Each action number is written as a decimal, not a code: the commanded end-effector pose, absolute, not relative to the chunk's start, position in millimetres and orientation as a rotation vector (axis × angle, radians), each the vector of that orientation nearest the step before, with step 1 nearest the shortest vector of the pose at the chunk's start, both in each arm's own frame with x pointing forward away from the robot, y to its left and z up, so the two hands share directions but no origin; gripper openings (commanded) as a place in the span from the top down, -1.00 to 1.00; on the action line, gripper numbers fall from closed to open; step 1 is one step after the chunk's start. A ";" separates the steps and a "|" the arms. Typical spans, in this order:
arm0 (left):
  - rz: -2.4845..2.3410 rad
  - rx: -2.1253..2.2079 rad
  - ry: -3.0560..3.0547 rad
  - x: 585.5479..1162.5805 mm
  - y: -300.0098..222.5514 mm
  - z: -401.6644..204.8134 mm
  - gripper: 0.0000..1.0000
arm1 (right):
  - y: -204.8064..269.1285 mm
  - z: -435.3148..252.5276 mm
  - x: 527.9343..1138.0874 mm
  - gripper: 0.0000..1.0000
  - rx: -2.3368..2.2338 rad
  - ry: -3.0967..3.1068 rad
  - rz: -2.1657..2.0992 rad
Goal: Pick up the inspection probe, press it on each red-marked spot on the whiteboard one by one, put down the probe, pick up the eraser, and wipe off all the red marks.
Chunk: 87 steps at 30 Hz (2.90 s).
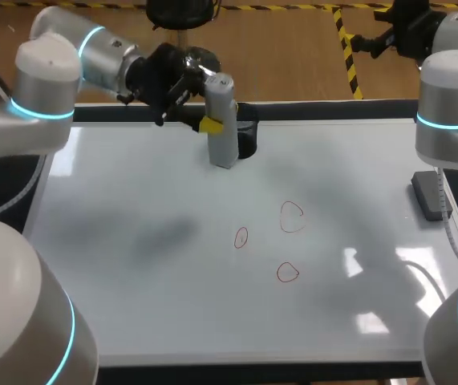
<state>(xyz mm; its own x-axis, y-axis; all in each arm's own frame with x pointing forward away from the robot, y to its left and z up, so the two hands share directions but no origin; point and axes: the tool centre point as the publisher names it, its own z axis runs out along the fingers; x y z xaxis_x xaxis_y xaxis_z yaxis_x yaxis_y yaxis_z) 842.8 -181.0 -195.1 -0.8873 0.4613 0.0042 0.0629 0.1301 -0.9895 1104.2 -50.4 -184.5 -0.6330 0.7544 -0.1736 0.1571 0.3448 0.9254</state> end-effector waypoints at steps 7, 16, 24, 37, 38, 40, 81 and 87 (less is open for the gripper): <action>2.054 -0.146 -2.343 815.7 -182.9 -203.3 1.00 | -50.3 -184.5 1104.2 -1.00 0.793 2.013 1.291; 2.085 -0.057 -2.342 797.8 -185.2 -215.2 1.00 | -50.3 -184.5 1104.2 -1.00 0.793 2.013 1.291; 2.068 -0.049 -2.345 781.0 -189.7 -223.9 1.00 | -50.3 -184.5 1104.2 -1.00 0.793 2.013 1.291; 2.044 -0.070 -2.323 769.8 -193.7 -246.2 1.00 | -50.3 -184.5 1104.2 -1.00 0.793 2.013 1.291; 2.048 -0.080 -2.314 769.7 -194.8 -248.4 1.00 | -50.3 -184.5 1104.2 -1.00 0.793 2.013 1.291; 2.040 -0.090 -2.305 770.3 -196.4 -253.2 1.00 | -50.3 -184.5 1104.2 -1.00 0.793 2.013 1.291; 1.974 -0.155 -2.252 763.9 -211.3 -297.8 1.00 | -50.3 -184.5 1104.2 -1.00 0.793 2.013 1.291; 1.976 -0.153 -2.250 762.1 -210.3 -303.8 1.00 | -50.3 -184.5 1104.2 -1.00 0.793 2.013 1.291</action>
<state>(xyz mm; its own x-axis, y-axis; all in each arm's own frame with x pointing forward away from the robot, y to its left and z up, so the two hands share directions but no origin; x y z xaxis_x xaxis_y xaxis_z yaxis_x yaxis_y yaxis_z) 764.7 -210.9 -302.1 -0.9837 0.1744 0.0437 -0.0198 0.1363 -0.9905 1104.2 -50.3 -184.5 -0.6331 0.7544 -0.1736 0.1571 0.3448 0.9254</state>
